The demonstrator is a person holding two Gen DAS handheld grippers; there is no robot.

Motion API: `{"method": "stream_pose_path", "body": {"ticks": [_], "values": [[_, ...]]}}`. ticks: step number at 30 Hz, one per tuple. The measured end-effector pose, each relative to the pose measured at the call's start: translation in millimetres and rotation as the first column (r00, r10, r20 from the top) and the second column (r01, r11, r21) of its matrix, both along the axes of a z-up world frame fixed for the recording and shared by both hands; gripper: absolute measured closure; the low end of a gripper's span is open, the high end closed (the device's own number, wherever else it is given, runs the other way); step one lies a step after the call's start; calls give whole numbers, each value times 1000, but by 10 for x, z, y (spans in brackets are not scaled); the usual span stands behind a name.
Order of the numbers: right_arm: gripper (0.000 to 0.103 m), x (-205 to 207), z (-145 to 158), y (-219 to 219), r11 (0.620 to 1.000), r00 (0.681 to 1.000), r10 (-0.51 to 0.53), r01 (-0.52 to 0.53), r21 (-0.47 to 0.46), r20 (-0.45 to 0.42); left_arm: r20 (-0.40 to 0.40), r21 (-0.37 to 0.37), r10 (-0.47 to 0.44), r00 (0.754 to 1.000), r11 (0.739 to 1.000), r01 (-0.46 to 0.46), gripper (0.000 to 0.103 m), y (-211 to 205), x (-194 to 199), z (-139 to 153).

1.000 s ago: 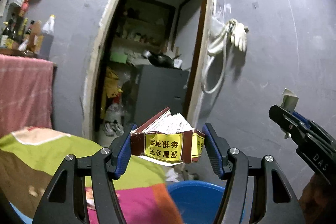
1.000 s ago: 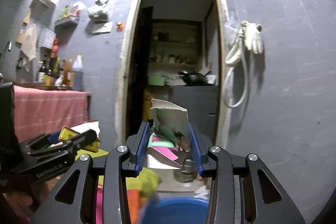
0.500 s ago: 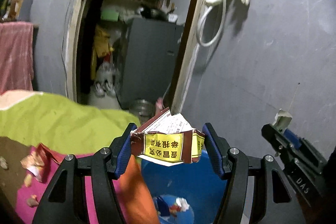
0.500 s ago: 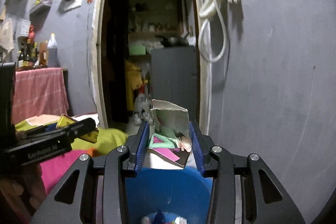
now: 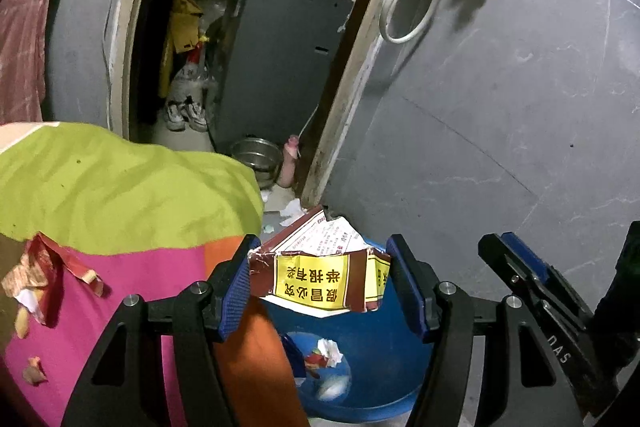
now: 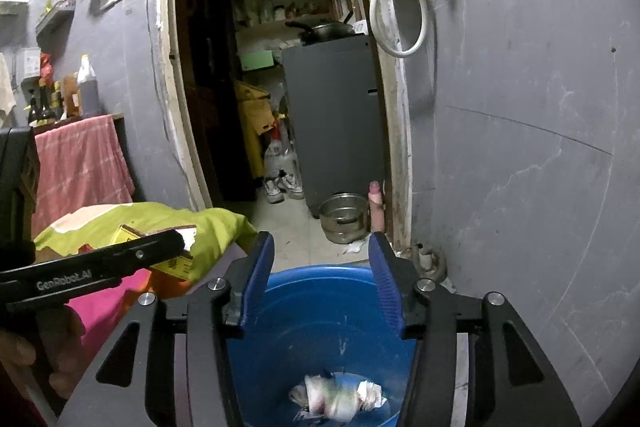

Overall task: Collect trash
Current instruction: 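Carry both items over the blue bucket and open both tools, then return both tools over the table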

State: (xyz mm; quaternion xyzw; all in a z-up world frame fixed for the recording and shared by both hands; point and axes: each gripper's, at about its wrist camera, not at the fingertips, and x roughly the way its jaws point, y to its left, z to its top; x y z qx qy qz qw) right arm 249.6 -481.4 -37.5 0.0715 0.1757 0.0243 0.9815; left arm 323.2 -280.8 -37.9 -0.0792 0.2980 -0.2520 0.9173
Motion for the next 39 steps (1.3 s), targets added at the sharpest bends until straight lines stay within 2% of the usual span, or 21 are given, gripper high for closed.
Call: {"method": "stream_pose_path", "body": {"ticks": [3, 10, 13, 15, 17, 19, 20, 21, 22, 24, 25, 31, 39], "values": [[51, -37, 93, 8, 1000, 1000, -14, 14, -6, 20, 1, -12, -21, 1000, 1000, 21, 37, 1, 15, 60], [49, -182, 350, 14, 998, 997, -44, 46, -30, 65, 20, -44, -32, 999, 998, 33, 37, 47, -86, 239], [45, -267, 476, 49, 997, 995, -50, 54, -47, 89, 54, -65, -14, 998, 998, 18, 36, 164, -187, 371], [36, -322, 561, 83, 997, 993, -51, 56, -49, 111, 80, -73, 5, 997, 997, 1, 34, 259, -274, 478], [34, -392, 654, 134, 997, 989, -49, 56, -48, 138, 111, -75, 24, 994, 997, -15, 34, 386, -367, 585], [26, -479, 761, 218, 997, 984, -48, 57, -49, 171, 143, -70, 45, 989, 997, -35, 33, 539, -471, 696], [21, -513, 810, 265, 997, 981, -46, 55, -45, 187, 160, -67, 55, 986, 997, -45, 26, 610, -527, 745], [17, -547, 850, 312, 998, 979, -42, 51, -42, 201, 175, -71, 62, 983, 996, -50, 14, 687, -582, 787], [16, -588, 897, 374, 998, 975, -38, 47, -37, 217, 193, -81, 79, 978, 995, -65, 10, 780, -648, 835], [5, -646, 961, 497, 999, 971, -35, 44, -33, 235, 221, -96, 112, 969, 991, -93, 8, 947, -779, 906], [3, -674, 985, 554, 999, 969, -31, 40, -32, 245, 227, -94, 118, 967, 991, -99, 8, 1003, -828, 931], [0, -885, 1085, 988, 999, 956, 25, -16, -33, 291, 288, -90, 195, 938, 980, -176, 6, 1524, -1219, 1092], [0, -1172, 1068, 1509, 996, 939, 92, -86, -32, 331, 332, -74, 276, 902, 961, -267, 4, 2103, -1713, 1047]]}}
